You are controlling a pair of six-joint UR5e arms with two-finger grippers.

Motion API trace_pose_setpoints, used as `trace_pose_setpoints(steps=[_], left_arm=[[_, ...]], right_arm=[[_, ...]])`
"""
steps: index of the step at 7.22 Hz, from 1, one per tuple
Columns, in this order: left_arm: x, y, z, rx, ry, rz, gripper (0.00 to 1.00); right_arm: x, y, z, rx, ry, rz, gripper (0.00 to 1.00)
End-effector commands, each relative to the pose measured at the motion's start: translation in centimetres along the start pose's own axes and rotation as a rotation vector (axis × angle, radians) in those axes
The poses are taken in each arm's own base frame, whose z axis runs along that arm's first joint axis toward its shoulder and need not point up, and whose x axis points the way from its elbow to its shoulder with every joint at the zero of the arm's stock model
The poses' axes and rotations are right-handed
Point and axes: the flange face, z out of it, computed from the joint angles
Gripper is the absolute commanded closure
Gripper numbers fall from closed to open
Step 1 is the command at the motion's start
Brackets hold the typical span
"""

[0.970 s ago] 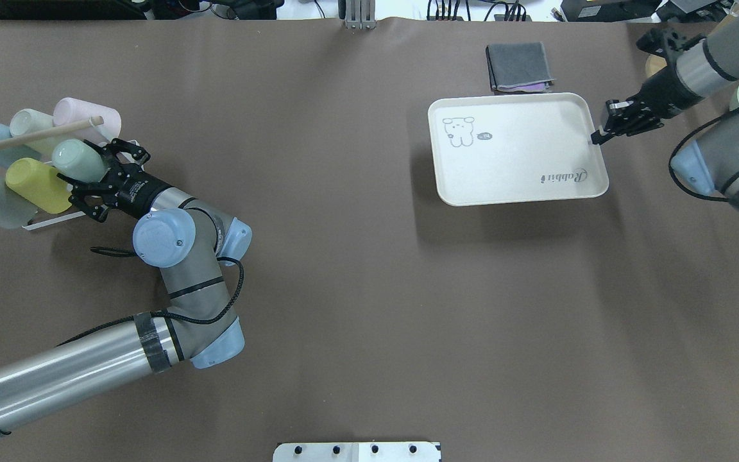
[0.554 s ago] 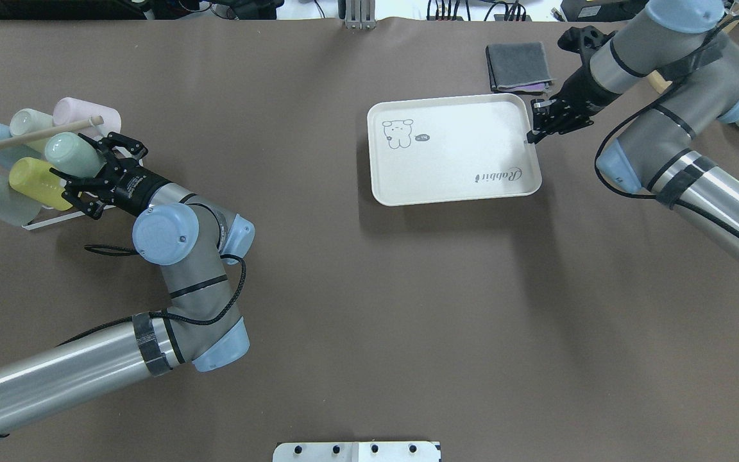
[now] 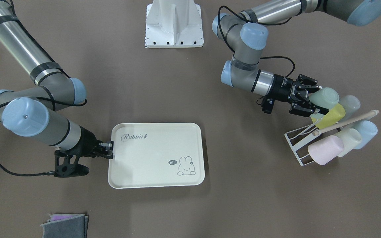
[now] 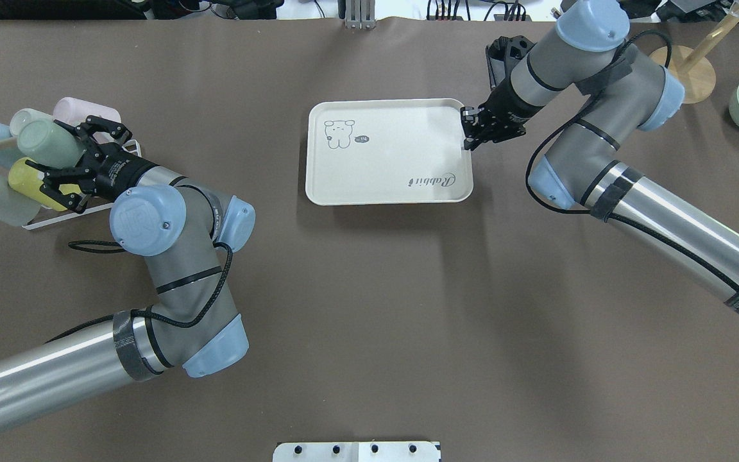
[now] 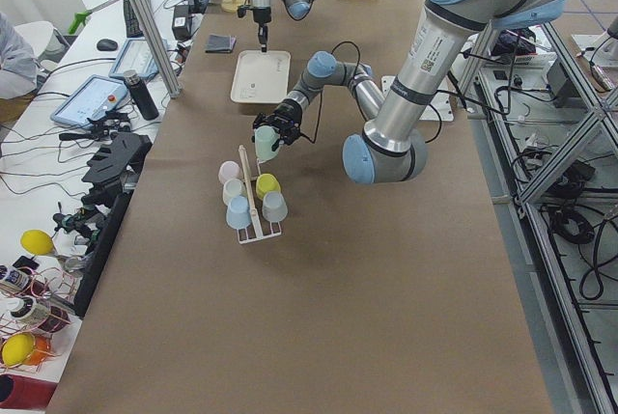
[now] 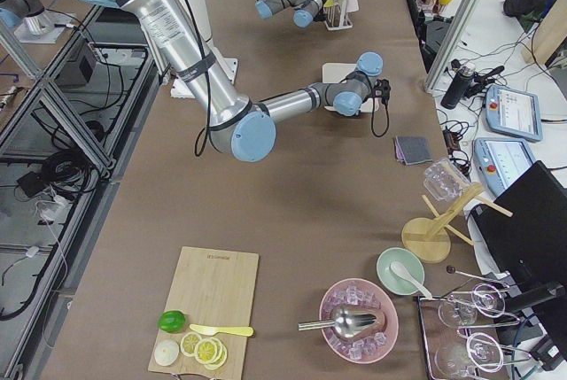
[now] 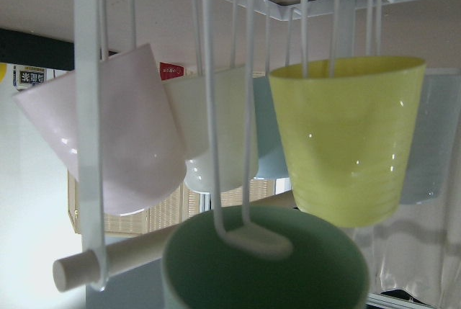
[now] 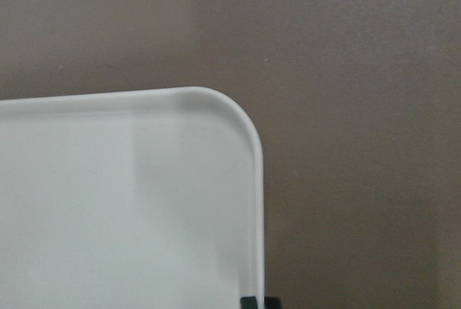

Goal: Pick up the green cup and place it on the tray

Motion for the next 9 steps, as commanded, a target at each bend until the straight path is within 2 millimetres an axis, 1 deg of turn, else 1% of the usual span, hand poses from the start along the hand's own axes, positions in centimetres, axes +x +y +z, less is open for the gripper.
trace_pose_setpoints(steps=[1, 2, 3, 4, 5, 6, 7, 8, 9], left_arm=[[-0.4, 4.8, -4.6, 0.178, 0.107, -0.203, 0.77], [-0.9, 7.0, -6.7, 0.243, 0.134, -0.382, 0.77], [0.4, 8.0, -7.2, 0.346, 0.246, -0.645, 0.77], [1.7, 8.5, -8.1, 0.413, 0.371, -0.879, 0.77], [1.5, 8.0, -8.9, 0.476, 0.436, -1.078, 0.77], [0.7, 7.5, -9.7, 0.56, 0.483, -1.25, 0.77], [0.1, 6.8, -11.5, 0.677, 0.537, -1.382, 0.81], [-0.1, 7.2, -12.7, 0.724, 0.6, -1.525, 0.81], [0.0, 6.0, -14.6, 0.791, 0.714, -1.71, 0.8]], right_arm=[[-4.0, 1.3, 1.6, 0.016, -0.006, -0.004, 1.0], [-4.8, 2.5, 3.0, 0.026, 0.004, -0.022, 1.0], [-5.0, 2.8, 3.5, 0.024, 0.006, -0.026, 1.0], [-5.1, 3.2, 4.0, 0.02, 0.007, -0.03, 1.0], [-5.3, 3.6, 4.4, 0.021, 0.011, -0.034, 1.0], [-5.0, 3.6, 4.5, 0.02, 0.013, -0.032, 1.0], [-5.0, 3.7, 4.5, 0.019, 0.014, -0.03, 1.0], [-4.5, 3.7, 4.6, 0.018, 0.019, -0.027, 0.51], [-4.3, 3.6, 4.4, 0.019, 0.018, -0.027, 0.01]])
